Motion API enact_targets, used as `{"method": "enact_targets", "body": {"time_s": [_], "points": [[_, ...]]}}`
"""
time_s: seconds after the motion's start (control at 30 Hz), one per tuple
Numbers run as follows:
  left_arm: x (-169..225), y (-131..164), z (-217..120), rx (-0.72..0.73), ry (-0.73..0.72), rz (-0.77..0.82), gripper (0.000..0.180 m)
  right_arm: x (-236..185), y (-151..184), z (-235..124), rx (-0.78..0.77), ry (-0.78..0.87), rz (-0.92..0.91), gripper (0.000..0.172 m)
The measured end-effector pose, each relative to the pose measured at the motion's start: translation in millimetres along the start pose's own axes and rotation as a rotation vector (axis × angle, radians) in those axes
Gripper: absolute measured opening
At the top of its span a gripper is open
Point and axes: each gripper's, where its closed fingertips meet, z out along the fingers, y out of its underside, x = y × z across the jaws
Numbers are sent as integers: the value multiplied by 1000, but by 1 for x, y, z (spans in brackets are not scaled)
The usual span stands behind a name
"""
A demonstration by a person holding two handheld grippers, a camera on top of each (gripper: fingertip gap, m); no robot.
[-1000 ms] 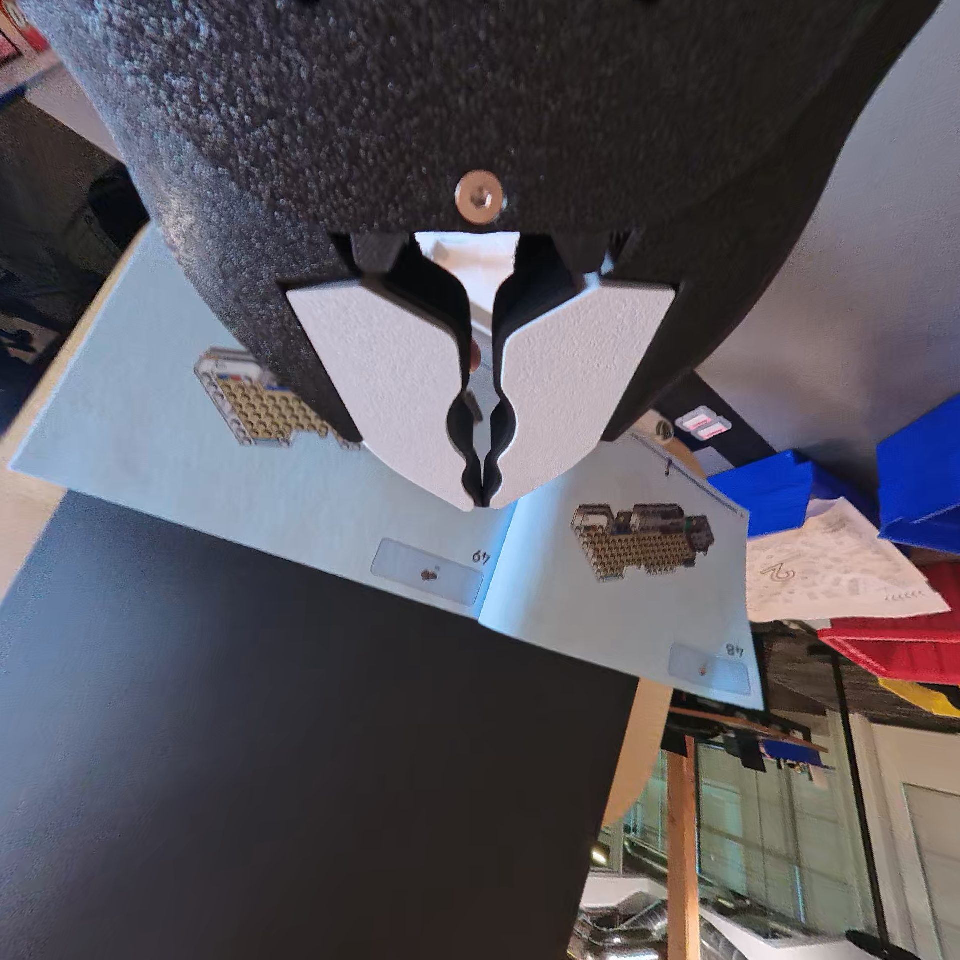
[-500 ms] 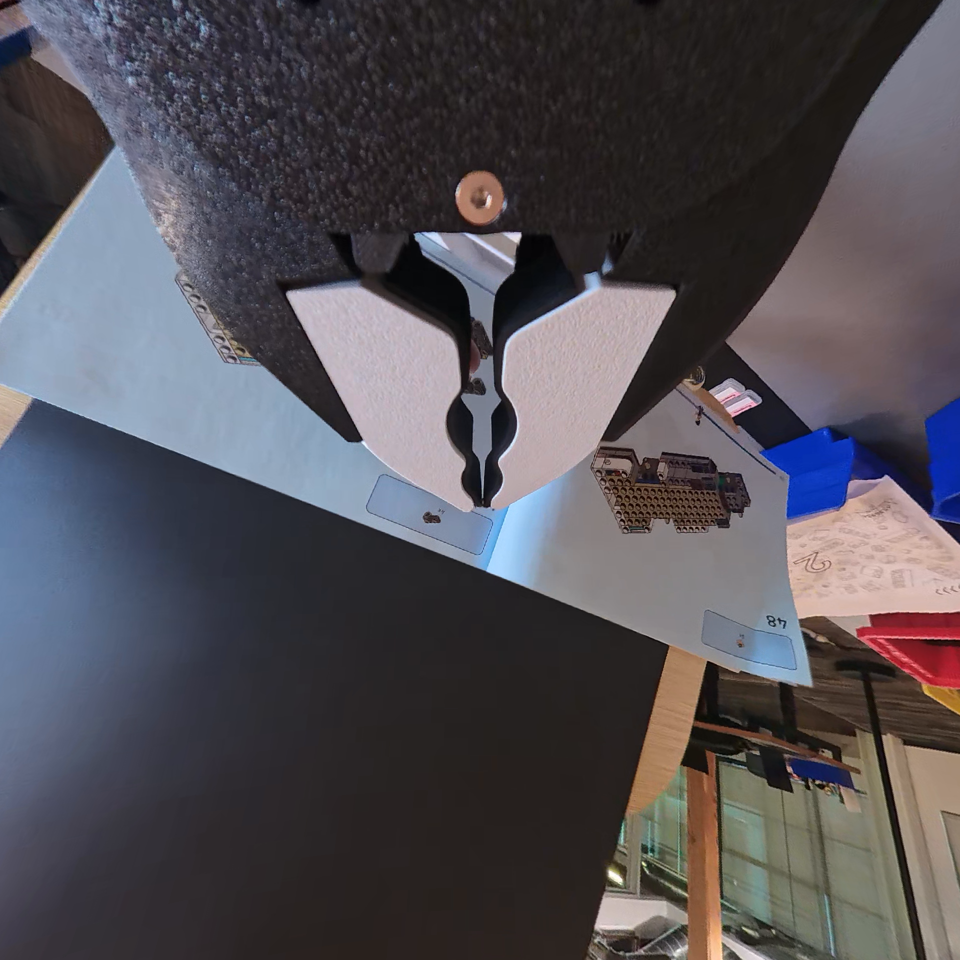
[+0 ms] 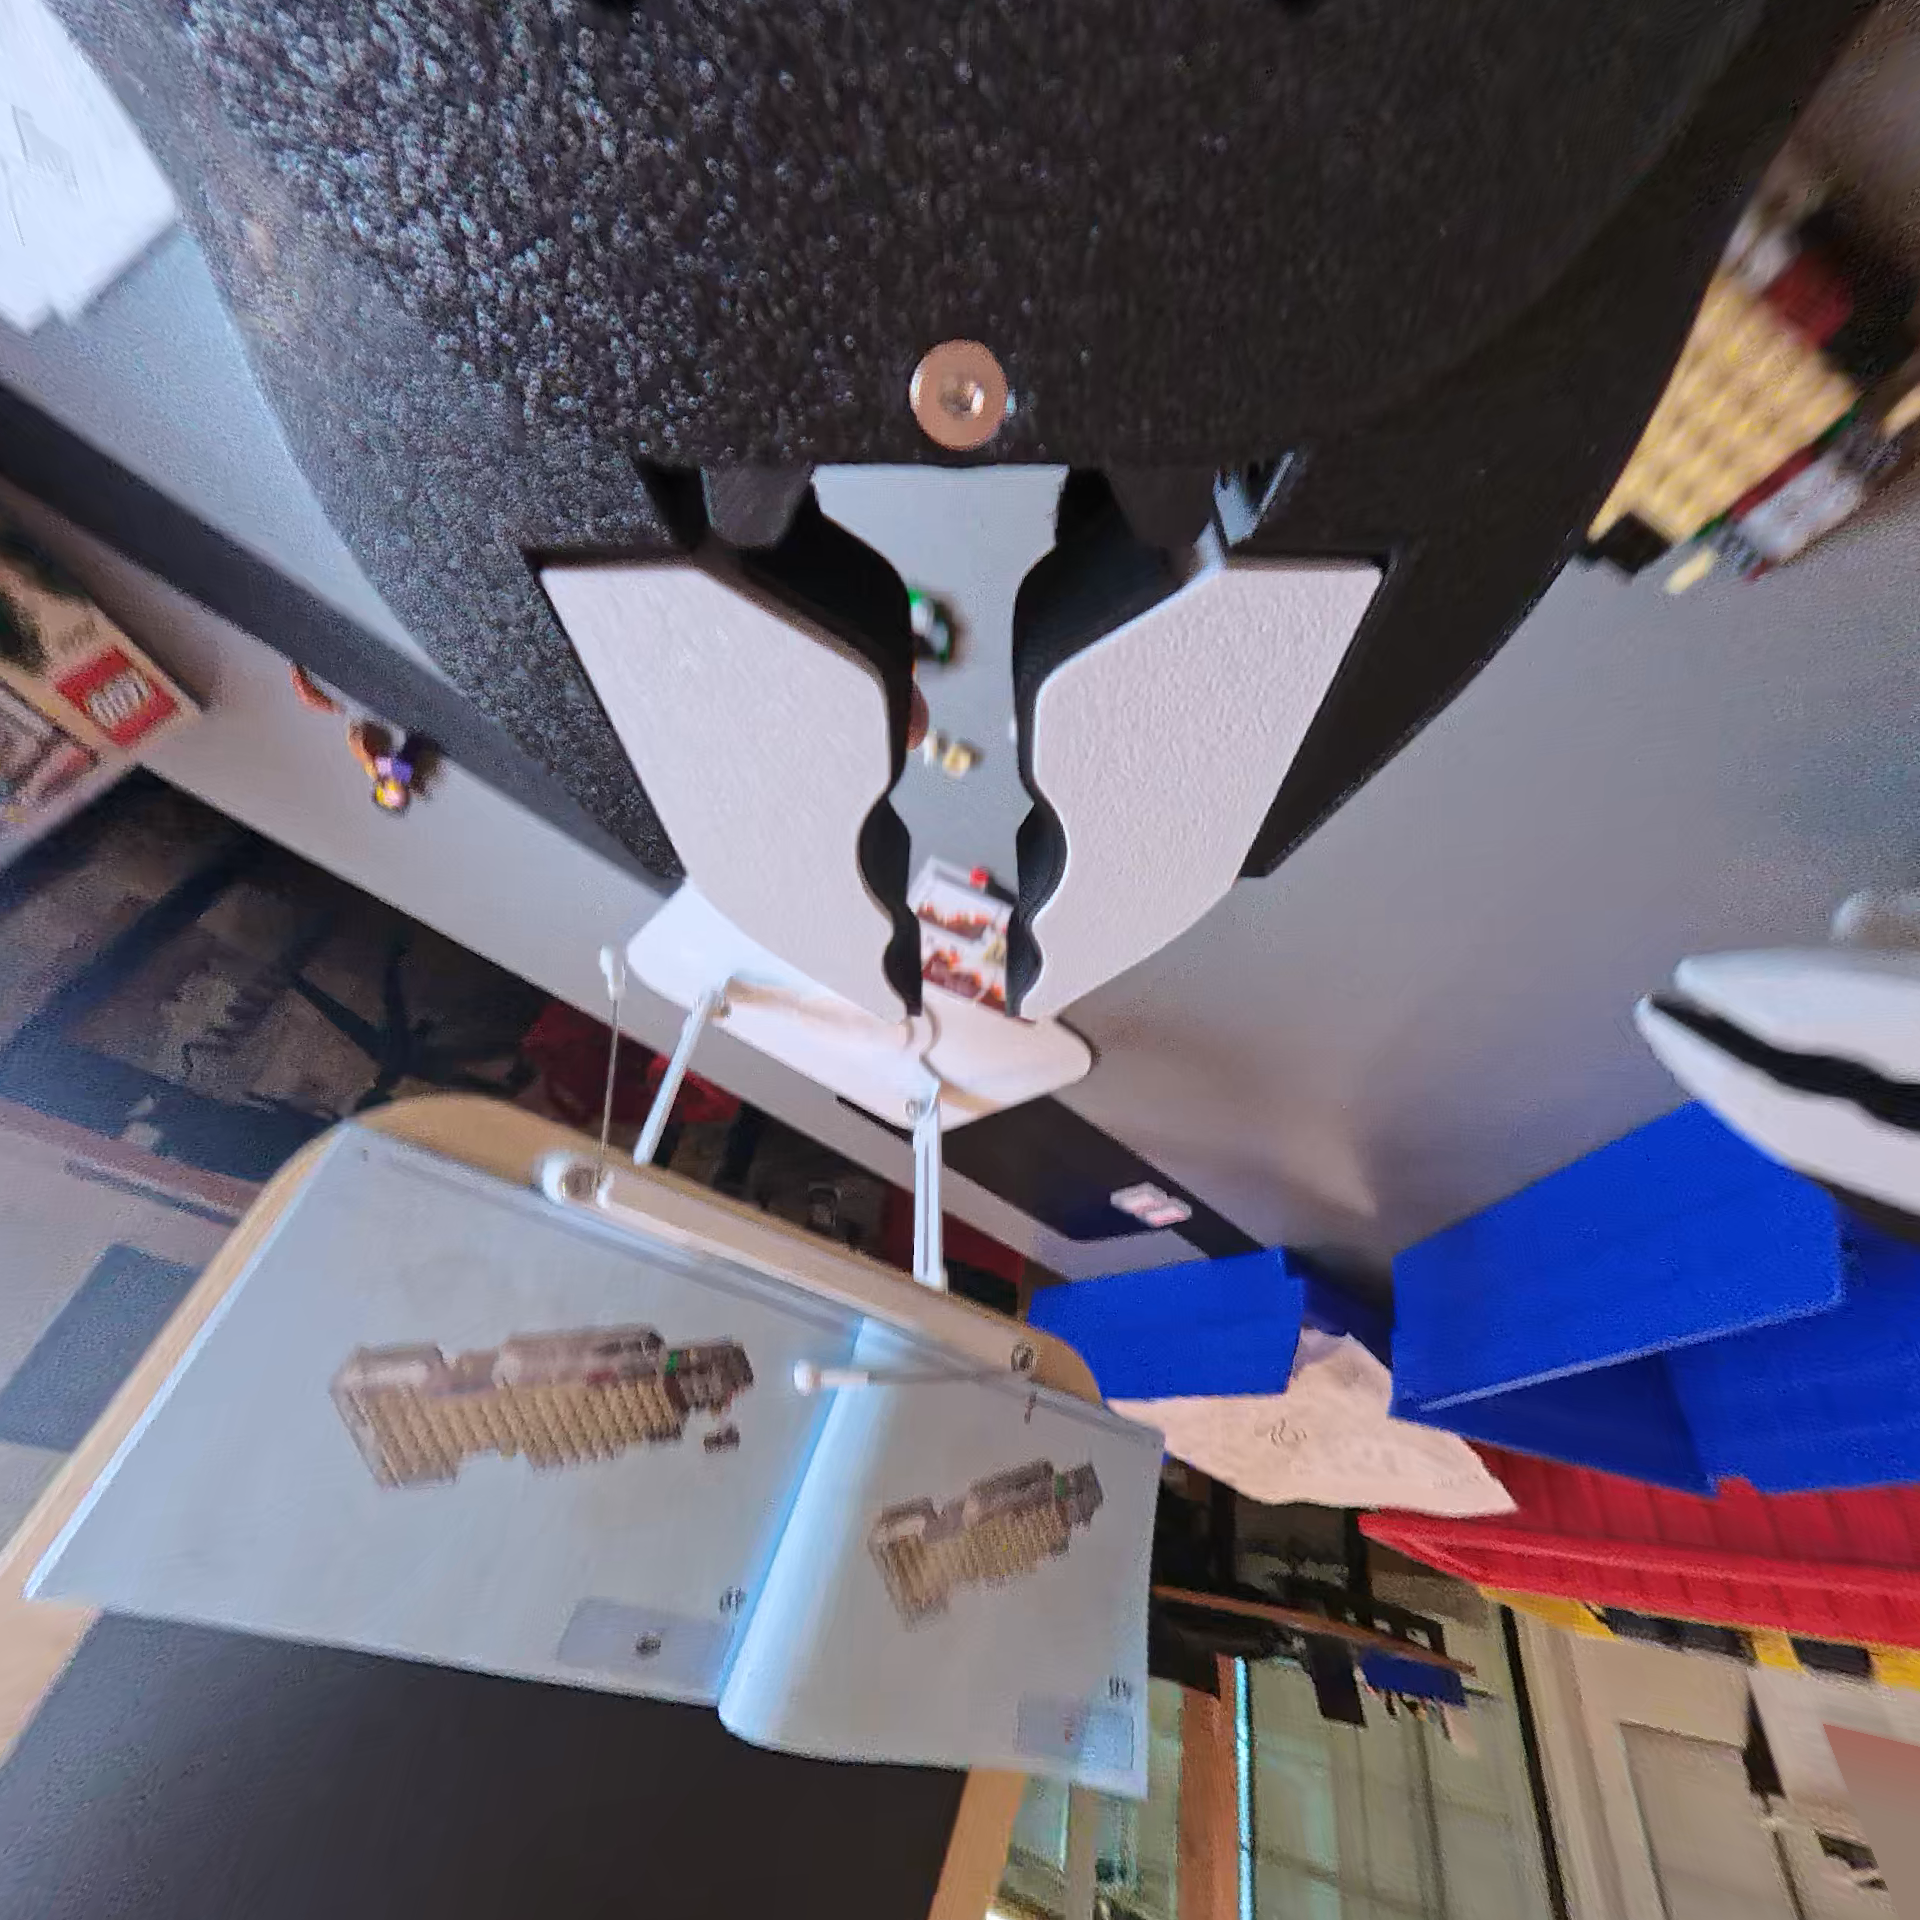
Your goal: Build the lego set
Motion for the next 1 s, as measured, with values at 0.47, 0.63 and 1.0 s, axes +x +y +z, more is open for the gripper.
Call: {"method": "enact_targets", "body": {"time_s": [0.47,0.63,1.0], "points": [[-104,-63,-99,14,-360,66,3,-20,57,-87,-90,75,47,42],[-215,-49,-201,-355,-557,82,8,-24,73,-81,-129,26,89,43],[-272,122,-283,-1505,-198,51,24,-34,82,-75,-162,-9,52,44]]}}
